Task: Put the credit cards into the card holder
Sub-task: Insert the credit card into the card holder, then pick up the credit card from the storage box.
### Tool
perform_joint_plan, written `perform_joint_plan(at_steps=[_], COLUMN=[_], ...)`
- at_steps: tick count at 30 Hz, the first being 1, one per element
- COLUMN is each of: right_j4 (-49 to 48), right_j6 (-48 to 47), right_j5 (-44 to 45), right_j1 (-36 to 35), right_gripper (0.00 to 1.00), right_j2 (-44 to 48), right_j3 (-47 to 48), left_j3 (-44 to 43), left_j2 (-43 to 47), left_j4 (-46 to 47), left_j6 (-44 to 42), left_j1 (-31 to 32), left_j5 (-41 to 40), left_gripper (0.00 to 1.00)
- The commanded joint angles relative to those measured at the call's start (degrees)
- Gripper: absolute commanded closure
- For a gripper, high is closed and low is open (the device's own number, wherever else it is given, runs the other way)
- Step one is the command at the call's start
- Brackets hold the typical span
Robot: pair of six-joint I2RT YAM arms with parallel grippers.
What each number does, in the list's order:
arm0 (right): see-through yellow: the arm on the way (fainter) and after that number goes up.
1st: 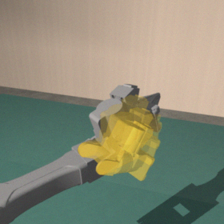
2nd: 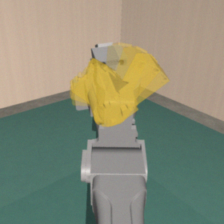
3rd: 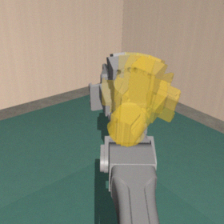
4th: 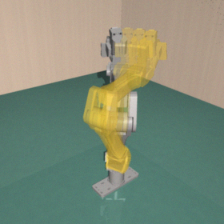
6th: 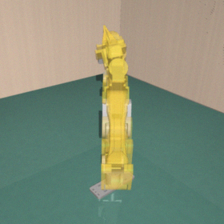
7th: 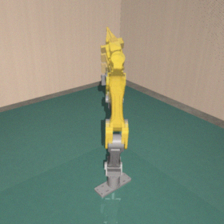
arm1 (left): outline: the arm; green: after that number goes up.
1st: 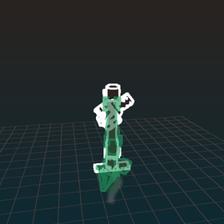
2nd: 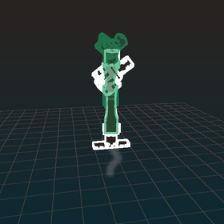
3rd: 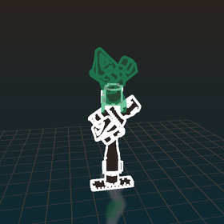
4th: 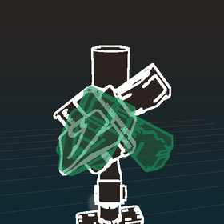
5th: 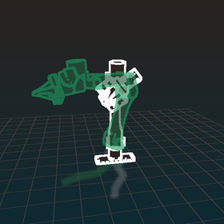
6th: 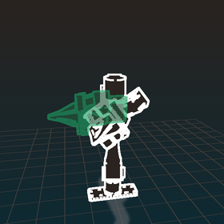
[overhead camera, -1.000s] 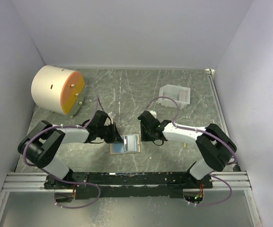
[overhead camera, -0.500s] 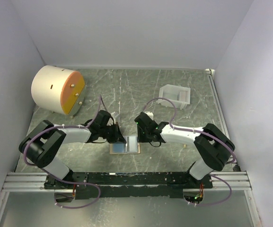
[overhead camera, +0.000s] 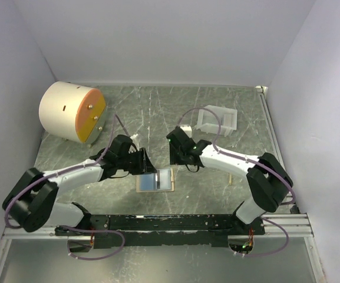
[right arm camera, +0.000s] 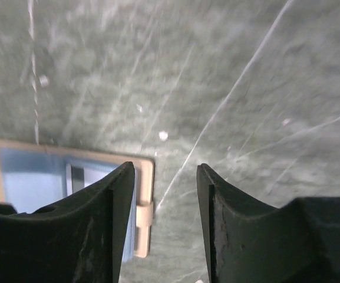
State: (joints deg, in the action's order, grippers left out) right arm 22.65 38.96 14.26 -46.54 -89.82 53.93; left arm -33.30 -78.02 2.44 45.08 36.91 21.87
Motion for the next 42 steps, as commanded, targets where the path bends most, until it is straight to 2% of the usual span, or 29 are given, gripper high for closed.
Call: perform_joint_plan(at_steps=[1, 3, 4, 5, 11, 16, 24, 29, 36, 42], right_j4=[4.4, 5.3, 5.7, 6.2, 7.7, 9.8, 11.8, 14.5, 14.9, 12.6], right_j6=[-5.3, -7.3, -8.2, -9.3, -15.1, -18.4, -22.1, -23.5, -25.1, -26.3], right_j5=[7.4, 8.8, 9.7, 10.6, 17.7, 21.0, 24.8, 26.8, 27.0, 25.2], right_j1=[4.1, 7.3, 9.1, 10.8, 18.7, 25.0, 28.6, 30.1, 33.1, 34.1], right_gripper=[0.52, 0.51, 0.5, 0.49, 0.46, 0.46, 0.48, 0.5, 0.52, 0.53], right_j2=[1.4, 0.7, 0.3, -0.3, -4.7, -12.3, -24.0, -30.3, -34.7, -35.1], right_j3=[7.4, 10.3, 11.8, 13.3, 21.7, 29.1, 37.4, 42.5, 45.2, 44.0], left_j3=[-2.8, -4.4, -4.9, -5.3, -7.6, -10.5, -12.6, -12.2, -12.1, -12.0], left_j2=[5.8, 7.9, 9.1, 10.2, 16.6, 19.3, 21.8, 21.8, 21.7, 21.4], left_j4=[-7.4, -10.5, -11.9, -13.0, -18.8, -25.2, -32.1, -31.8, -32.0, -31.9], left_j6=[-3.7, -5.6, -6.2, -6.8, -10.5, -12.2, -12.4, -12.4, -12.3, -12.2], left_j1=[0.4, 0.4, 0.4, 0.4, 0.4, 0.3, 0.3, 0.3, 0.2, 0.3], left_j5=[-5.0, -6.2, -7.1, -7.7, -11.4, -14.5, -18.1, -17.3, -17.7, -18.1], left_gripper=[0.49, 0.39, 0.11, 0.01, 0.0, 0.01, 0.0, 0.01, 0.02, 0.02])
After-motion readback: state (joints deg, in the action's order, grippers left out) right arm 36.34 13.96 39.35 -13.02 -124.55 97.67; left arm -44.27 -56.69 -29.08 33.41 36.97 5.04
